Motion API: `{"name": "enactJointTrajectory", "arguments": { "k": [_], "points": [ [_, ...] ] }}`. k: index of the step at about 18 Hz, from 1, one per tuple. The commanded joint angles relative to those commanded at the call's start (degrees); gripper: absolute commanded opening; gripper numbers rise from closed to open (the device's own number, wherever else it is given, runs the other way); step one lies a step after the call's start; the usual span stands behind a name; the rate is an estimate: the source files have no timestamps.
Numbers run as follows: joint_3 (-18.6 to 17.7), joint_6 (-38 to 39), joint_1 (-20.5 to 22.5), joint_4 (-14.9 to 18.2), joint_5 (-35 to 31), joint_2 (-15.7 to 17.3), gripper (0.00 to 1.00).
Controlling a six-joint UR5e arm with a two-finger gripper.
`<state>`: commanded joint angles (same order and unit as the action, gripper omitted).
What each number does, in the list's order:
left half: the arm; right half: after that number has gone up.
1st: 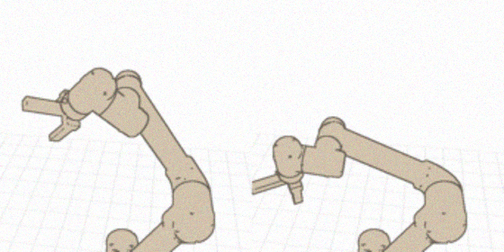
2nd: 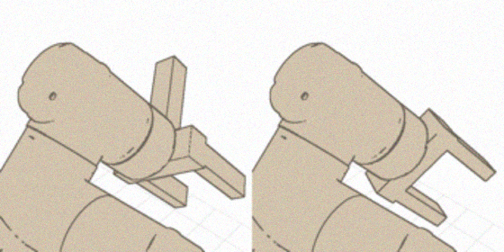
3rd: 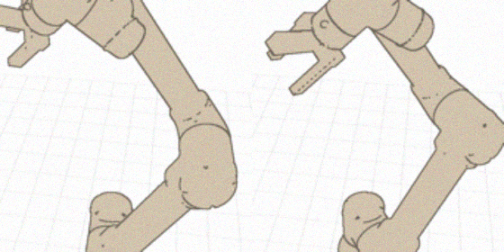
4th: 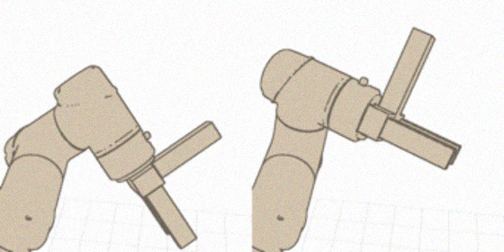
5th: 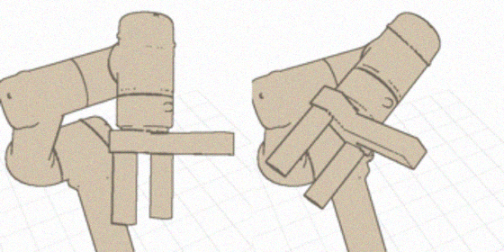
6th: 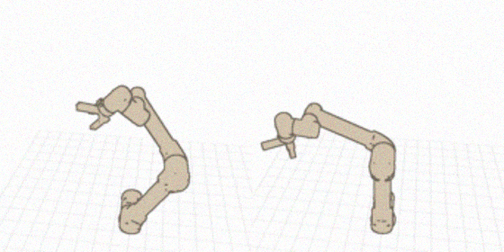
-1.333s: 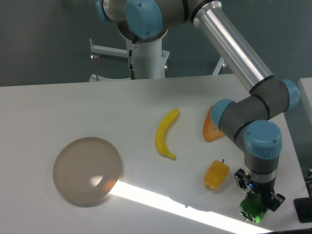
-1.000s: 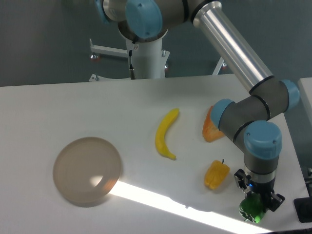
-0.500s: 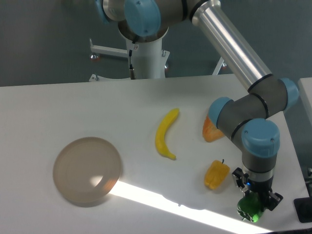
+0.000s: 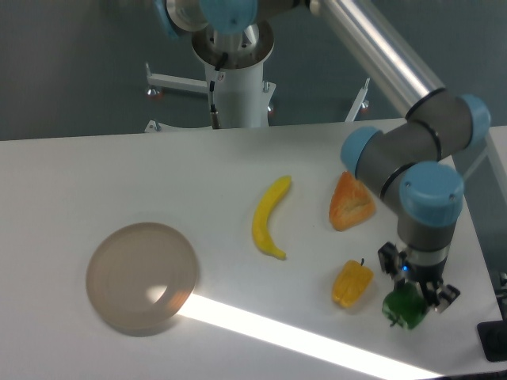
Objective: Place the green pepper on the table
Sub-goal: 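Carry the green pepper away from the yellow pepper and set it down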
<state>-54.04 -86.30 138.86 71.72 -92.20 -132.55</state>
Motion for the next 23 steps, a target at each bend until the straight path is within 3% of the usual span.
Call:
{"name": "enactJointTrajectory", "arguments": {
  "k": [10, 12, 16, 19, 23],
  "points": [
    [-9.77, -12.66, 7.57, -0.7, 5.8, 3.7, 0.34],
    [-10.91, -12.76, 7.66, -1.4, 5.8, 3.7, 0.34],
    [-15.39, -10.74, 8.36, -6.5, 7.81, 3.88, 0.34],
    [-16.97, -6.53, 9.85, -6.77, 12.73, 4.31, 0.34],
    [-17.33, -6.69, 10.64, -6.77, 13.98, 4.23, 0.34]
  ]
}}
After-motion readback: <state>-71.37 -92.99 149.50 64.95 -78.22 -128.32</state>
